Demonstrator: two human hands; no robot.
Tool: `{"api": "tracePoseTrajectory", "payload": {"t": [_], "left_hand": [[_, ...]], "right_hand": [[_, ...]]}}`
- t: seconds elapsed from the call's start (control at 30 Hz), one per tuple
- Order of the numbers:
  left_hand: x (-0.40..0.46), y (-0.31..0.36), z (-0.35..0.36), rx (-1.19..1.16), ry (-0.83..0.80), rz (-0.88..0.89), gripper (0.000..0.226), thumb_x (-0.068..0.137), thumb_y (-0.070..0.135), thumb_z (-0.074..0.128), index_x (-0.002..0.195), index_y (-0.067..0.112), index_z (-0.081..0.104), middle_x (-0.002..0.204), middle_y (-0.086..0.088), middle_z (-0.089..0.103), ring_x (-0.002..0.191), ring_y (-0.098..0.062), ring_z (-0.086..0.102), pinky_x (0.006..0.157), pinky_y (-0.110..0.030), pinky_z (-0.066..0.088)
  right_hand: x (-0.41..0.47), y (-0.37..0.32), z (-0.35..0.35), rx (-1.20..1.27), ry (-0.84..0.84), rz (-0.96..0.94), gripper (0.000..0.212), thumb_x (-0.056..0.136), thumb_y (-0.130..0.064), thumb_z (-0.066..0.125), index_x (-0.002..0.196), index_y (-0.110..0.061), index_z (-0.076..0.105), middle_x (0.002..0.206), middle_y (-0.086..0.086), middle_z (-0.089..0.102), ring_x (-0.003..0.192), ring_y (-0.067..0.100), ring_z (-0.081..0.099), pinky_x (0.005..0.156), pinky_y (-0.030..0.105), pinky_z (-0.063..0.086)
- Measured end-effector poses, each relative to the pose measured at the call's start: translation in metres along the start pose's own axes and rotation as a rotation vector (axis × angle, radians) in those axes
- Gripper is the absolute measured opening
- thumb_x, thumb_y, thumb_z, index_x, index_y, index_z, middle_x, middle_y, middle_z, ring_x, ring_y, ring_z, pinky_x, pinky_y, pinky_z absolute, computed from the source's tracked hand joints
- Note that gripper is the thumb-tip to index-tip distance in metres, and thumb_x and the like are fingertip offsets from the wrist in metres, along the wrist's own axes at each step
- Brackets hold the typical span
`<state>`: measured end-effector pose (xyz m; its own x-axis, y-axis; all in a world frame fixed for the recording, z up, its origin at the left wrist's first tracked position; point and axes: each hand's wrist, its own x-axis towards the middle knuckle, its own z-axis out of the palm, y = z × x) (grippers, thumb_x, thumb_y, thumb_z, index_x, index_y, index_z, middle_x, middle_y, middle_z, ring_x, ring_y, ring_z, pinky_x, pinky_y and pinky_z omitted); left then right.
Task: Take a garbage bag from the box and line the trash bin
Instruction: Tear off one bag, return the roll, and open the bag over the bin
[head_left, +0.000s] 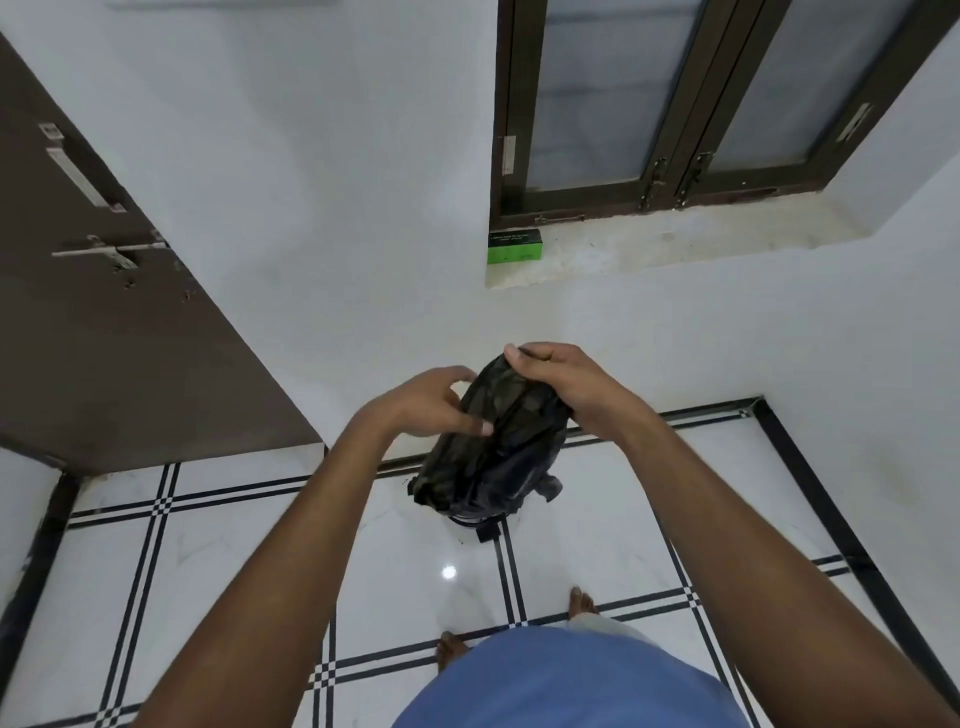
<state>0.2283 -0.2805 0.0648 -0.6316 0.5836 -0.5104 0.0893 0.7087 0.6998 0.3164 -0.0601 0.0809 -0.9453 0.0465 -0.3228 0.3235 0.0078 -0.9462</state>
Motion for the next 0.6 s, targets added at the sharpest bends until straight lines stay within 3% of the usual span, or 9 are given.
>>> {"api": "tracePoseTrajectory", "payload": {"t": [0.03, 0.07, 0.1, 0.2, 0.27, 0.3, 0.4, 0.5, 0.6], "left_hand": [[0.003, 0.001, 0.0, -0.014, 0.073, 0.01, 0.047, 0.091, 0.041, 0.087, 0.125, 0.012, 0.076, 0.102, -0.001, 0.079, 0.103, -0.024, 0.075, 0.09, -0.036, 0.056], [0.005, 0.0, 0.001, -0.116, 0.147, 0.014, 0.033, 0.096, 0.038, 0.081, 0.106, 0.007, 0.08, 0.093, -0.006, 0.081, 0.096, -0.032, 0.078, 0.086, -0.038, 0.059], [0.004, 0.0, 0.001, -0.323, 0.19, -0.01, 0.028, 0.099, 0.034, 0.076, 0.099, 0.006, 0.081, 0.095, -0.012, 0.083, 0.097, -0.037, 0.08, 0.089, -0.042, 0.061], [-0.001, -0.004, 0.005, -0.986, 0.164, -0.09, 0.024, 0.102, 0.03, 0.064, 0.104, 0.014, 0.082, 0.102, -0.014, 0.081, 0.091, -0.034, 0.078, 0.092, -0.044, 0.061], [0.001, -0.009, 0.006, -1.22, 0.184, -0.072, 0.024, 0.102, 0.028, 0.059, 0.109, 0.017, 0.08, 0.102, -0.012, 0.079, 0.092, -0.032, 0.077, 0.092, -0.043, 0.06], [0.001, -0.011, 0.006, -1.275, 0.211, -0.071, 0.024, 0.102, 0.027, 0.058, 0.107, 0.017, 0.08, 0.101, -0.011, 0.079, 0.092, -0.031, 0.076, 0.093, -0.043, 0.06], [0.0, -0.017, 0.006, -1.372, 0.306, -0.162, 0.024, 0.102, 0.029, 0.057, 0.1, 0.015, 0.076, 0.101, -0.011, 0.078, 0.091, -0.032, 0.075, 0.097, -0.045, 0.058], [0.0, -0.024, 0.007, -1.353, 0.397, -0.233, 0.028, 0.104, 0.032, 0.055, 0.091, 0.015, 0.074, 0.091, -0.009, 0.079, 0.079, -0.029, 0.075, 0.081, -0.039, 0.06], [0.002, -0.03, 0.012, -1.286, 0.377, -0.278, 0.028, 0.102, 0.035, 0.057, 0.098, 0.016, 0.077, 0.102, -0.012, 0.083, 0.083, -0.031, 0.078, 0.079, -0.04, 0.062]], "right_hand": [[0.0, -0.002, 0.0, -0.02, 0.054, -0.006, 0.043, 0.099, -0.048, 0.081, 0.115, -0.008, 0.082, 0.115, 0.016, 0.084, 0.106, 0.026, 0.081, 0.099, 0.039, 0.063], [0.002, 0.0, -0.005, -0.051, 0.136, -0.016, 0.048, 0.092, -0.054, 0.087, 0.118, -0.014, 0.081, 0.115, 0.012, 0.084, 0.108, 0.024, 0.081, 0.098, 0.037, 0.064], [0.001, 0.003, -0.01, -0.09, 0.205, -0.02, 0.056, 0.083, -0.06, 0.092, 0.121, -0.021, 0.079, 0.116, 0.006, 0.082, 0.108, 0.021, 0.081, 0.097, 0.034, 0.064], [-0.004, 0.023, -0.024, -0.245, 0.155, 0.109, 0.065, 0.073, -0.062, 0.098, 0.115, -0.018, 0.075, 0.102, -0.006, 0.079, 0.091, 0.006, 0.078, 0.078, 0.023, 0.058], [-0.002, 0.04, -0.027, -0.389, 0.011, 0.22, 0.053, 0.078, -0.055, 0.098, 0.1, -0.01, 0.08, 0.086, -0.011, 0.075, 0.081, 0.006, 0.072, 0.073, 0.02, 0.05], [-0.002, 0.047, -0.028, -0.41, -0.019, 0.255, 0.049, 0.082, -0.052, 0.096, 0.102, -0.009, 0.083, 0.087, -0.009, 0.076, 0.086, 0.011, 0.072, 0.076, 0.023, 0.049], [-0.001, 0.059, -0.044, -0.006, -0.089, 0.302, 0.047, 0.098, -0.04, 0.083, 0.131, -0.007, 0.079, 0.117, 0.006, 0.082, 0.113, 0.028, 0.075, 0.104, 0.043, 0.061], [0.002, 0.059, -0.069, 0.544, -0.205, 0.292, 0.055, 0.107, -0.031, 0.069, 0.151, 0.001, 0.063, 0.148, 0.017, 0.07, 0.129, 0.033, 0.07, 0.12, 0.052, 0.051], [0.016, 0.059, -0.093, 0.684, -0.187, 0.292, 0.061, 0.108, -0.032, 0.067, 0.155, 0.006, 0.056, 0.161, 0.025, 0.057, 0.148, 0.04, 0.058, 0.13, 0.052, 0.04]]}}
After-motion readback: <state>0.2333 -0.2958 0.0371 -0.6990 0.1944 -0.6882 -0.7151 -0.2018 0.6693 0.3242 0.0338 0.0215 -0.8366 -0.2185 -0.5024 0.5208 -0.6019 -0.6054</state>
